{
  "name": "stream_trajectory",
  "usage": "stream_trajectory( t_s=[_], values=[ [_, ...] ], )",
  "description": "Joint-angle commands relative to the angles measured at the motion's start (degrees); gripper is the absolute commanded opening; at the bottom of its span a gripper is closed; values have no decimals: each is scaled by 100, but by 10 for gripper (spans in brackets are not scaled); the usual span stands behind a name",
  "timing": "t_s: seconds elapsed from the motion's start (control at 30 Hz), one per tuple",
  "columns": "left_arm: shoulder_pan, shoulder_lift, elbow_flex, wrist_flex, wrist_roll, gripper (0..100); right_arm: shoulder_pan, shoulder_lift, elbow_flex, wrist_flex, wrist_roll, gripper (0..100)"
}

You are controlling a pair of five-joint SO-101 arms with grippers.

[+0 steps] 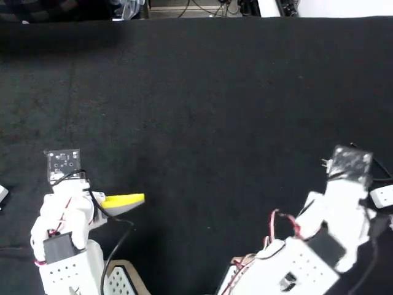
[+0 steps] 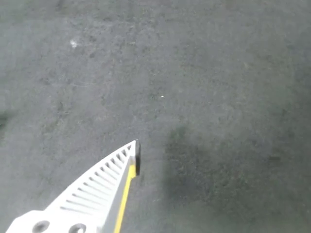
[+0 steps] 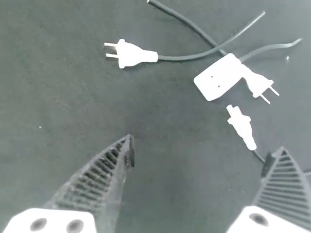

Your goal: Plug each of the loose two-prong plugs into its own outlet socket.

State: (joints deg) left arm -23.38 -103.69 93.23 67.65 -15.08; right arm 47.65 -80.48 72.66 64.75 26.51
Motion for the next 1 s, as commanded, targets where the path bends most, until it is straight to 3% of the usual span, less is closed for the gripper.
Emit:
stream_trajectory(
  t_s=[0.0, 0.27, 0.47, 0.73, 0.97],
  values=[
    [295, 18, -75, -79, -105, 714, -88, 1947, -1560, -62, -404, 412],
    [593, -9, -84, -132, -79, 714, 466, 4822, -3266, -185, -1011, 412],
    [620, 26, -145, -396, -79, 714, 1081, 6545, -4171, -949, -1574, 412],
    [769, 62, -567, -387, 202, 714, 1143, 8848, -5701, -1143, -2259, 412],
    [778, 1626, -1508, -404, 202, 714, 1134, 10246, -7116, -1116, -2637, 412]
  ],
)
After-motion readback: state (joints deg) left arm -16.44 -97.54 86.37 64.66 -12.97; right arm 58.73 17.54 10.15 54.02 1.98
